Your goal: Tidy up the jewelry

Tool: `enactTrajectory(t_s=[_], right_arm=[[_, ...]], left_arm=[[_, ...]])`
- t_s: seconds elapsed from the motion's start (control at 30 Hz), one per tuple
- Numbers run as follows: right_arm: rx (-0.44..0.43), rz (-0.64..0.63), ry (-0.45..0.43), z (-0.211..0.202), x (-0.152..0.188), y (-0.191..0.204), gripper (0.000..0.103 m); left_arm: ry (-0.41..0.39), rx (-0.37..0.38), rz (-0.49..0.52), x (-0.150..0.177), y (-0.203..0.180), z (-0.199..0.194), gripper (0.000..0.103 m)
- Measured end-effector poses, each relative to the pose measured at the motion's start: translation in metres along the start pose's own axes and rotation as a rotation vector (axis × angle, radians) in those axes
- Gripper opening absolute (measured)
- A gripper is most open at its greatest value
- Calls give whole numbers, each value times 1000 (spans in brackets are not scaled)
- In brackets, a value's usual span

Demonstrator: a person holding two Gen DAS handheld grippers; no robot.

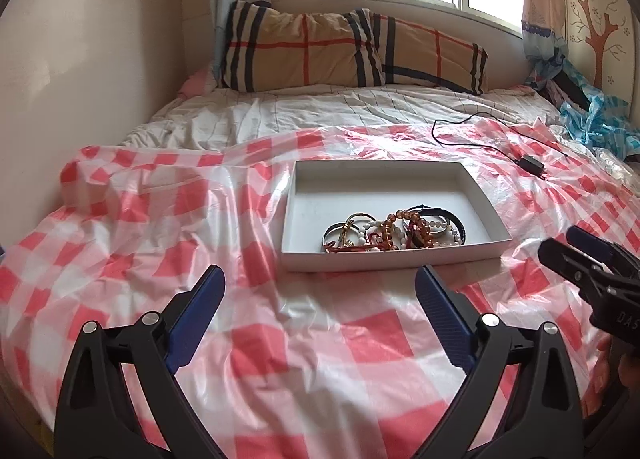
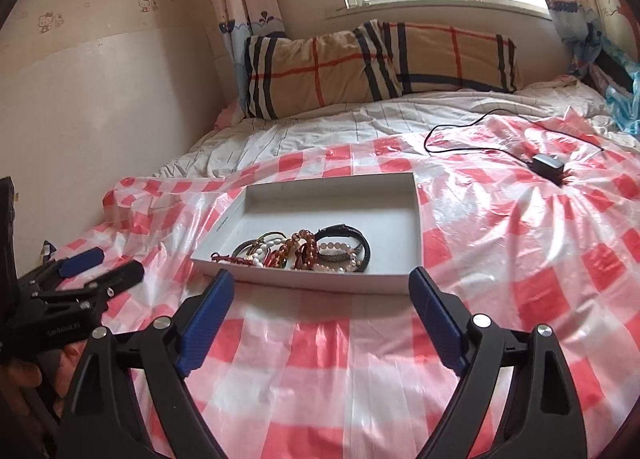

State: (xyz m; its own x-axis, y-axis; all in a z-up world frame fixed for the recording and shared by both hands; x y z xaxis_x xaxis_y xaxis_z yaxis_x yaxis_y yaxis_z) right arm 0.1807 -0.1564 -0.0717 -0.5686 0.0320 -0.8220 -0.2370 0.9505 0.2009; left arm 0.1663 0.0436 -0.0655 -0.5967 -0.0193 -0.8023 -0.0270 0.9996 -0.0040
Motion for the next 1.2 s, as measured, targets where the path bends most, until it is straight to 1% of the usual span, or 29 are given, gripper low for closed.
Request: enactTrajectory(t_s=[0.07, 0.2, 0.33, 0.4, 0.5, 0.63, 1.0, 1.2], right_arm=[[3, -16, -16, -17, 6, 3, 88], [-21, -17, -41, -48, 19, 8, 92], [-39, -20, -55, -67, 27, 13, 94], [-35, -30, -62, -72, 29, 15, 95], [-27, -54, -60, -74, 32, 19, 95], [-9, -73, -46, -70, 35, 21, 96], [5, -54, -31, -66, 37, 16, 96], [4, -53, -32, -67, 37, 16, 96]], left_arm=[[-22, -5, -3, 3, 3, -19, 95], [-48, -6, 22, 14, 5, -48, 95], [-59, -13, 31, 33, 10, -59, 95], [-32, -7, 17, 45, 13, -58, 95], [-60, 2, 22, 42, 13, -68, 95], [-62, -12, 33, 44, 13, -70, 95], [-79, -14, 9, 41, 13, -73, 95], [-77, -22, 32, 40, 8, -73, 95]])
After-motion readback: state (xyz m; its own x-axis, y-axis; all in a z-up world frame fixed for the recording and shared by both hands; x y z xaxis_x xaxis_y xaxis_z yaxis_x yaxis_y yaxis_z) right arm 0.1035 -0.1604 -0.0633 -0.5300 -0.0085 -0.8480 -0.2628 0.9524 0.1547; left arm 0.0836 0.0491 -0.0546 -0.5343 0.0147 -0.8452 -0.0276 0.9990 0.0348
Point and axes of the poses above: each gripper's, at about its wrist camera, not at the fingertips, and z roughly the way its jaws point, y to its left, x to its underside, the point moved 10 cm from there along z, roughly the way its jaws point, and after that the axes turned 2 degrees about -z, right-handed, at the moved point
